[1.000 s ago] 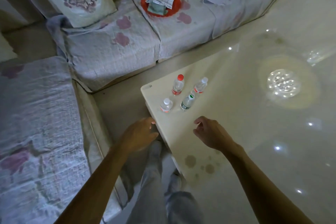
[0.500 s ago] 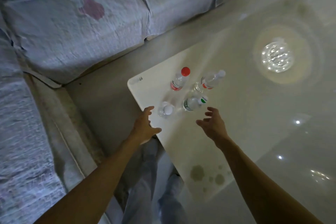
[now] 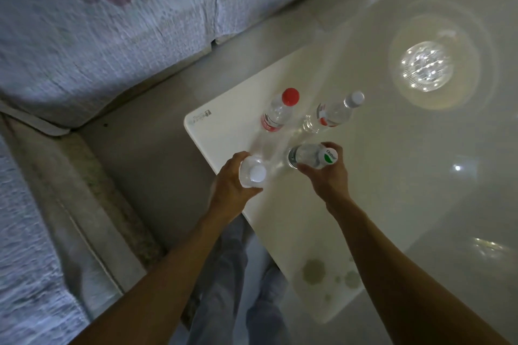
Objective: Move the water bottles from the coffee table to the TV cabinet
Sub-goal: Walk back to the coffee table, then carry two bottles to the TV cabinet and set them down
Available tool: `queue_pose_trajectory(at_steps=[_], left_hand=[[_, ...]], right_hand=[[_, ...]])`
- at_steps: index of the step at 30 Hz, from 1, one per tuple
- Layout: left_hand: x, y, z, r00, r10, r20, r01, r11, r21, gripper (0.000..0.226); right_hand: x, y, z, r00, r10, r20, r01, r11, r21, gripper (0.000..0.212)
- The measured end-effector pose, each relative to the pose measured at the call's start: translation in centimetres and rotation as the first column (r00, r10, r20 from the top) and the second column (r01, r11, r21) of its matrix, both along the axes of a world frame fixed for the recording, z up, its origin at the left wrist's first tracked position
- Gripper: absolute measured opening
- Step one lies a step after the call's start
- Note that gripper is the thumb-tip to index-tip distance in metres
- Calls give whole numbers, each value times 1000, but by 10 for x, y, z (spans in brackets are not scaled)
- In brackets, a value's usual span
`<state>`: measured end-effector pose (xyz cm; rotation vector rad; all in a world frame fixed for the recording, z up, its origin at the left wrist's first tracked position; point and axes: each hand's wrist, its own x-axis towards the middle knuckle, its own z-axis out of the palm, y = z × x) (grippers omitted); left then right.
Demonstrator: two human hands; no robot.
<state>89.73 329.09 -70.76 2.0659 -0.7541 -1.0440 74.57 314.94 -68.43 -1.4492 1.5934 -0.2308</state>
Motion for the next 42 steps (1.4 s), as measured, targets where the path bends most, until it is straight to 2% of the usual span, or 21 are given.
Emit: queue_pose_trajectory(at_steps=[4, 8, 14, 22, 28, 32, 35, 38, 42], left_hand=[[2, 2, 34, 996, 64, 56, -64, 998, 5, 78], [-5, 14, 74, 998, 54, 12, -54, 999, 0, 73], [-47, 36, 126, 990, -139, -8, 139, 990, 13, 80], [-157, 50, 197, 920, -388, 55, 390, 920, -36, 77], [-248, 83, 241, 759, -634, 151, 646, 762, -49, 78], [-319, 127, 270, 577, -798, 175, 816, 573, -77, 69], [-374, 167, 287, 470, -867, 165, 883, 461, -90, 64], [-428, 205, 298, 368, -914, 168, 929, 357, -91, 68], [-502, 249, 315, 209, -958, 198, 978, 199, -67, 72]], right_hand=[[-12, 22, 11, 995, -102, 14, 102, 994, 27, 66], [-31, 52, 47, 984, -180, 13, 179, 983, 37, 72], [-86, 105, 114, 953, -301, 5, 301, 953, 35, 73], [-175, 169, 207, 952, -305, -27, 301, 949, -90, 75], [-264, 242, 247, 905, -425, -8, 417, 891, -179, 79], [-342, 323, 270, 857, -515, 34, 510, 834, -213, 70], [-401, 392, 286, 800, -598, 50, 592, 775, -222, 63], [-451, 466, 301, 695, -713, 92, 711, 663, -232, 54], [-506, 554, 313, 495, -864, 88, 851, 462, -251, 51]])
